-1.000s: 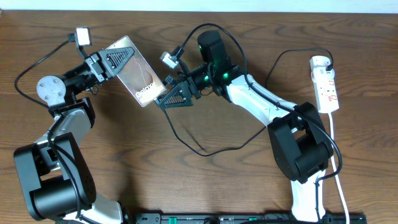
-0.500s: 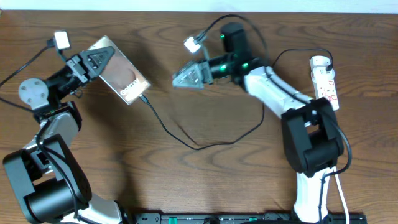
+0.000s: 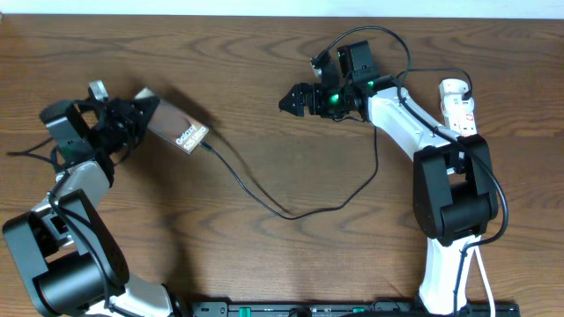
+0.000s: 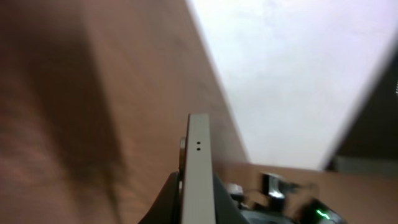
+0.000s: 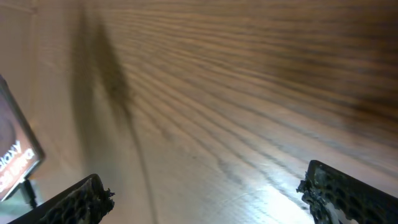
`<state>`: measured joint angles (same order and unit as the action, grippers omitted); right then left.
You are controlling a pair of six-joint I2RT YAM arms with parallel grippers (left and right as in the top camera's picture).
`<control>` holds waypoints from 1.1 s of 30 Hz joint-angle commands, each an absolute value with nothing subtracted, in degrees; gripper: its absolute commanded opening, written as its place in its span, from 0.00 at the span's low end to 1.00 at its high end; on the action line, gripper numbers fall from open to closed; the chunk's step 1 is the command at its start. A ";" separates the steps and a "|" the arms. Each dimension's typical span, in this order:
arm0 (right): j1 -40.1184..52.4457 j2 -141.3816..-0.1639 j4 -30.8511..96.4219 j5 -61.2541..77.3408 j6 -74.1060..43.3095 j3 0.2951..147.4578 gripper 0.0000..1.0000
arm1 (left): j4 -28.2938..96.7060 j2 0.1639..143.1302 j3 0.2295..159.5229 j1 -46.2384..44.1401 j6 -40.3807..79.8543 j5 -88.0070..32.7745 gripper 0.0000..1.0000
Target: Plug charger to phone and switch on socket
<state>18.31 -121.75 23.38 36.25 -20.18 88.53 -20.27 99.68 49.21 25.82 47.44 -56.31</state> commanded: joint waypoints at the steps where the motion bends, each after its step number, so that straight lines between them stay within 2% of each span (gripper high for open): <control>1: 18.09 -120.33 23.62 32.45 -18.81 88.97 0.99 | -15.18 99.24 50.19 25.89 37.58 -46.61 0.07; 10: 18.09 -120.33 23.62 32.45 -18.81 88.97 0.99 | -3.75 99.24 50.19 24.80 36.47 -35.62 0.07; 16: 18.11 -120.33 23.73 32.42 -18.81 88.97 0.99 | 3.64 99.24 50.19 21.30 41.58 -26.46 0.07; 33: 18.52 -120.33 24.86 31.99 -18.76 88.97 0.99 | 9.82 101.65 50.17 18.39 50.11 -24.36 0.07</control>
